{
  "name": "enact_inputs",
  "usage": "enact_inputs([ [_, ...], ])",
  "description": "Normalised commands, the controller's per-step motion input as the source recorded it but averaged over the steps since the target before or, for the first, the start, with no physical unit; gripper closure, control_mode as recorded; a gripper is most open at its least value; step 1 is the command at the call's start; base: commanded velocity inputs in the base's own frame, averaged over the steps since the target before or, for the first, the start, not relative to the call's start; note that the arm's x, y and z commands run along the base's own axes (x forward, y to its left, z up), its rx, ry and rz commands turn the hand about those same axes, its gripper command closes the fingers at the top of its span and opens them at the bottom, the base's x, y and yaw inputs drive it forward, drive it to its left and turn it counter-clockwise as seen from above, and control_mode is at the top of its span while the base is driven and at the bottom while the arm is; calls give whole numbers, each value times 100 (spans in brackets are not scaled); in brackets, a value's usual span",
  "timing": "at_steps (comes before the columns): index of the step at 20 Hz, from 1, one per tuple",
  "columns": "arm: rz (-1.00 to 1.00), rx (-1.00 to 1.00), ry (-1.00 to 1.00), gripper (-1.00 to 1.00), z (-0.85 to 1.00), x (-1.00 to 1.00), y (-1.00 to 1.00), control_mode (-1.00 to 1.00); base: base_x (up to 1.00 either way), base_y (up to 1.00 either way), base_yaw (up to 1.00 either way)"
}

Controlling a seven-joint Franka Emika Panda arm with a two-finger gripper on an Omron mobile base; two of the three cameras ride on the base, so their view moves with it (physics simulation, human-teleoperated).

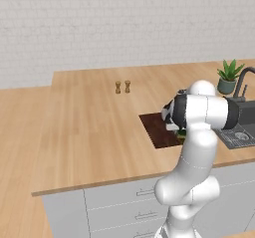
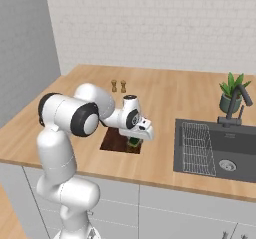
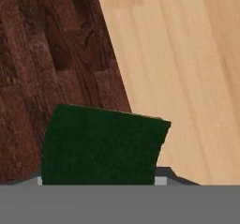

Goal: Pick up the sponge from the counter and clean the cutting board by briefly scrubbing or pressing down on the cutting board. Once finished, release the sponge.

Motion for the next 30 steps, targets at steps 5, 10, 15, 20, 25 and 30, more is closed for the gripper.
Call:
enact_inputs([
  [5,0,0,0,100,-26,61,19,-100,0,0,0],
  [10,0,1,-2,100,-34,33,73,-100,0,0,0],
  [15,0,0,-10,100,-11,19,100,-100,0,0,0],
  [20,0,0,-5,100,-16,22,87,-100,0,0,0],
  [25,3,0,0,100,-81,0,27,-100,0,0,0],
  [30,0,9,-7,100,17,5,53,-100,0,0,0],
])
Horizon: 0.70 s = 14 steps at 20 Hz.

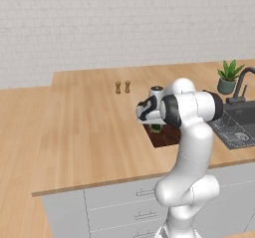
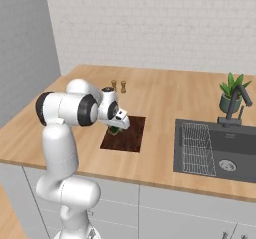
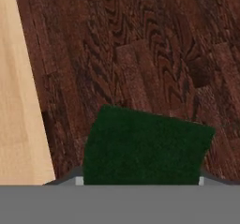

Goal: Pick up the sponge from the counter and clean the cutting board by briefly scrubbing or pressing down on the cutting board. Once finished, release the sponge.

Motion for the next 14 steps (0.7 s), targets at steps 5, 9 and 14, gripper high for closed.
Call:
enact_inputs([
  [5,0,-9,0,100,-73,4,26,-100,0,0,0],
  [9,-1,-3,-12,100,-19,29,0,-100,0,0,0],
  [14,-8,0,-10,100,37,62,8,-100,0,0,0],
])
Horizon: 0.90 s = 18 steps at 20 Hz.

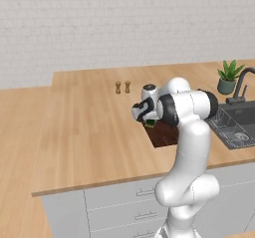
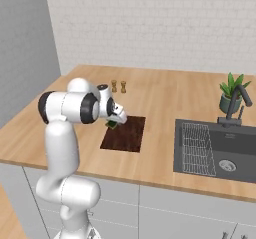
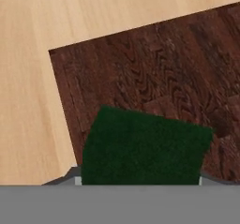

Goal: Pick up the sponge from the counter and clean the cutting board by briefly scrubbing or pressing down on the cutting board. Once finished, release the sponge.

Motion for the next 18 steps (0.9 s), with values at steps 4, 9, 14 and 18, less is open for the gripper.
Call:
enact_inputs([
  [4,-1,0,-1,100,-2,49,0,-100,0,0,0],
  [9,0,0,0,100,-21,25,-8,-100,0,0,0],
  [14,0,0,0,100,-21,-4,-67,-100,0,0,0],
  [18,0,0,0,100,-24,-6,-82,-100,0,0,0],
])
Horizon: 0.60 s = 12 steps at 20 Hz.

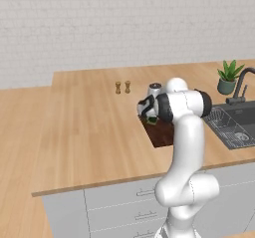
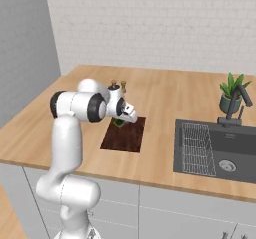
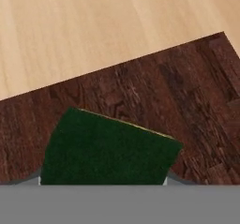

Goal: Pick up the sponge from the counter and clean the cutting board by briefly scrubbing or pressing down on the cutting board. Once finished, release the sponge.

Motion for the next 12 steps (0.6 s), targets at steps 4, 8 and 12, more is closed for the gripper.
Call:
enact_inputs([
  [4,0,0,0,100,-26,0,-83,-100,0,0,0],
  [8,0,0,1,100,-13,-1,-96,-100,0,0,0],
  [12,0,0,1,100,-6,0,-95,-100,0,0,0],
])
